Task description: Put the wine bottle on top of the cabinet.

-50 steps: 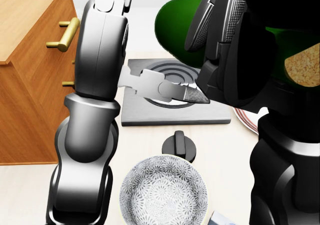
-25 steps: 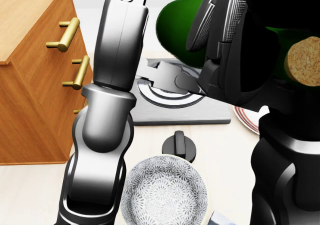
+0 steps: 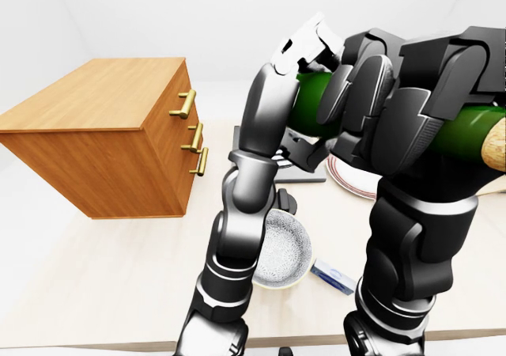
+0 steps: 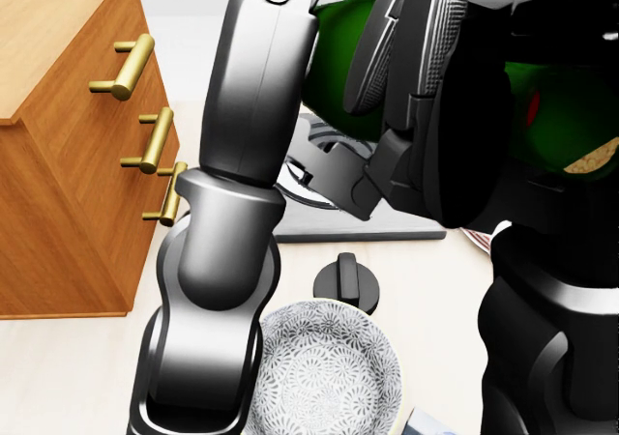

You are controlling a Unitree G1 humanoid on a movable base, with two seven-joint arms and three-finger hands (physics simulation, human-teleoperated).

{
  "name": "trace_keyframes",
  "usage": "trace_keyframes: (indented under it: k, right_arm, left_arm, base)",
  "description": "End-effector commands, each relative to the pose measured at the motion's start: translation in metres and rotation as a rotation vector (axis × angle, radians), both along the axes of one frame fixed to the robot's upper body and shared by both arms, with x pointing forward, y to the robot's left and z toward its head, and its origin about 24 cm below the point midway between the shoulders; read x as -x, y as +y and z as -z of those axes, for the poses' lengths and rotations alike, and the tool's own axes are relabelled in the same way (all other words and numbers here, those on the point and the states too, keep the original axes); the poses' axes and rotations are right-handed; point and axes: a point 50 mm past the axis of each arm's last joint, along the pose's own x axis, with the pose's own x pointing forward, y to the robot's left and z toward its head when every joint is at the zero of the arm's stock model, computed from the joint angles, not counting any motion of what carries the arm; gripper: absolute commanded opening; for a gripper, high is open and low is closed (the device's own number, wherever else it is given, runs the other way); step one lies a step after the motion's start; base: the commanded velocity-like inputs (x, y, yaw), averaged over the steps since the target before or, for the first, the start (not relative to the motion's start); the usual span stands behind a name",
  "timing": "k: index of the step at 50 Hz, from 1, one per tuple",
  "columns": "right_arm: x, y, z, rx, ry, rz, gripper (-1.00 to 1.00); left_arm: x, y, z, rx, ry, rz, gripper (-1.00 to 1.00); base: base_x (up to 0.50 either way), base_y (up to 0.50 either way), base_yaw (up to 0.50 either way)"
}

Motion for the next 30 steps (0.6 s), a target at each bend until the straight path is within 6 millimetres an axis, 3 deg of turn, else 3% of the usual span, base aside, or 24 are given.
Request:
trace_keyframes:
  k: [1,8,9,10,11,21,25,30]
  right_arm:
    - [-0.023,-0.005,0.010,-0.042,0.109,0.073,-1.00]
    - [-0.020,-0.005,0.009,-0.046,0.097,0.073,-1.00]
    - [-0.019,-0.006,0.009,-0.048,0.093,0.073,-0.54]
    - [-0.016,-0.006,0.009,-0.048,0.082,0.074,0.65]
    - [-0.013,-0.006,0.008,-0.049,0.072,0.079,1.00]
    - [0.051,-0.017,0.010,-0.009,-0.103,0.131,1.00]
    - [0.046,-0.025,0.039,0.049,0.084,0.218,1.00]
    - [0.046,-0.037,0.078,0.090,0.356,0.309,1.00]
  left_arm:
    - [0.002,-0.020,0.010,-0.048,0.042,0.055,-1.00]
    - [0.002,-0.021,0.012,-0.057,0.050,0.056,-1.00]
    - [0.001,-0.020,0.012,-0.056,0.051,0.056,-1.00]
    - [-0.001,-0.020,0.014,-0.057,0.060,0.052,-1.00]
    - [-0.002,-0.019,0.015,-0.057,0.066,0.051,-1.00]
    - [-0.011,-0.005,0.010,-0.025,0.066,0.039,-1.00]
    - [-0.015,0.004,0.003,0.005,0.051,0.036,-1.00]
    - [-0.002,0.019,-0.021,0.052,-0.063,0.050,-1.00]
  base:
    - [0.00,0.00,0.00]
    - [0.00,0.00,0.00]
    - [0.00,0.00,0.00]
    - [0.00,0.00,0.00]
    - [0.00,0.00,0.00]
    - [0.00,0.00,0.00]
    - [0.00,0.00,0.00]
    - [0.00,0.00,0.00]
